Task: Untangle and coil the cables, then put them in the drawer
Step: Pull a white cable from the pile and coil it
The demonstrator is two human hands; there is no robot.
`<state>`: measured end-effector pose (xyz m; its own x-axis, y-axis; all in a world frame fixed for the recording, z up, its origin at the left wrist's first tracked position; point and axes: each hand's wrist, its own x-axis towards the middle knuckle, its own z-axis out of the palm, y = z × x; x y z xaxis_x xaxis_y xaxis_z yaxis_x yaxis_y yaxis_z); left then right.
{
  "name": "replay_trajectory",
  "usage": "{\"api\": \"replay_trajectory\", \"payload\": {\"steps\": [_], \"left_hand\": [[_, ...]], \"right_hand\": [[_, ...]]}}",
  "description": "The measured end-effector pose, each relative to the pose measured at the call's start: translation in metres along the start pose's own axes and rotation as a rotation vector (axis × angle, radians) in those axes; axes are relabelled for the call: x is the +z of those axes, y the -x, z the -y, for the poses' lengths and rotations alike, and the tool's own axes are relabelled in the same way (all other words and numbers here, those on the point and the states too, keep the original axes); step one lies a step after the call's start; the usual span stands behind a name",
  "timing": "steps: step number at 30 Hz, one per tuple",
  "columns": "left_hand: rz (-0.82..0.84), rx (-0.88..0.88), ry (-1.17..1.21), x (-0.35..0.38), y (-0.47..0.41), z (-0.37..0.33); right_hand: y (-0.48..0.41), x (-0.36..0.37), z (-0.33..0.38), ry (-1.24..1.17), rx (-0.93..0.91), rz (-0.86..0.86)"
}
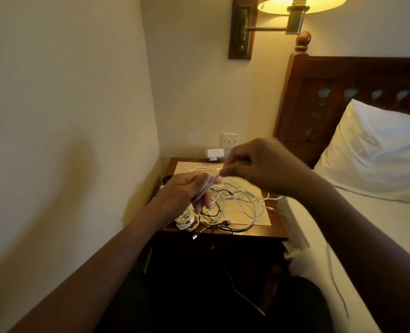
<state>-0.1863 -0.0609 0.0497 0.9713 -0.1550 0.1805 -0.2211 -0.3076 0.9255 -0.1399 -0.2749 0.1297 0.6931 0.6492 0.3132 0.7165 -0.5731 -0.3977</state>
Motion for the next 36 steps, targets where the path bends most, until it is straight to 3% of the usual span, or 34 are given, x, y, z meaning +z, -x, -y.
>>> {"api": "replay_trajectory", "payload": {"steps": [5,9,12,14,16,19,21,25,28,32,36], "left_hand": [[0.120,-0.023,0.321,-0.002,0.008,-0.012],[0.070,0.022,0.694,-0.017,-0.003,-0.029],[-0.078,0.094,0.830,-0.026,-0.014,-0.039],[-0.225,0.124,0.696,-0.018,-0.020,-0.045],[-0.330,0.156,0.261,-0.005,-0.022,-0.044],[-0.232,0.205,-0.381,0.002,-0.020,-0.021],[-0.114,0.180,-0.597,-0.011,-0.015,-0.009],[0.169,-0.011,-0.656,-0.036,0.001,-0.006],[0.270,-0.028,-0.734,-0.053,0.006,0.004],[0.226,-0.085,-0.563,-0.080,0.008,0.023],[0.035,-0.122,-0.507,-0.110,0.008,0.044]], "right_hand": [[-0.019,0.013,-0.046,-0.105,0.081,-0.114],[-0.002,0.065,-0.055,-0.264,0.158,-0.095],[0.018,0.099,-0.038,-0.344,0.157,-0.030],[0.027,0.111,-0.015,-0.345,0.087,0.003],[0.030,0.112,0.007,-0.289,0.008,0.020],[0.026,0.090,0.011,-0.168,-0.017,0.018],[0.022,0.068,-0.006,-0.120,0.014,0.009],[0.022,0.047,-0.066,-0.096,0.083,0.092],[0.032,0.049,-0.106,-0.139,0.149,0.119],[0.048,0.045,-0.140,-0.169,0.252,0.078],[0.066,0.037,-0.159,-0.136,0.314,0.032]]}}
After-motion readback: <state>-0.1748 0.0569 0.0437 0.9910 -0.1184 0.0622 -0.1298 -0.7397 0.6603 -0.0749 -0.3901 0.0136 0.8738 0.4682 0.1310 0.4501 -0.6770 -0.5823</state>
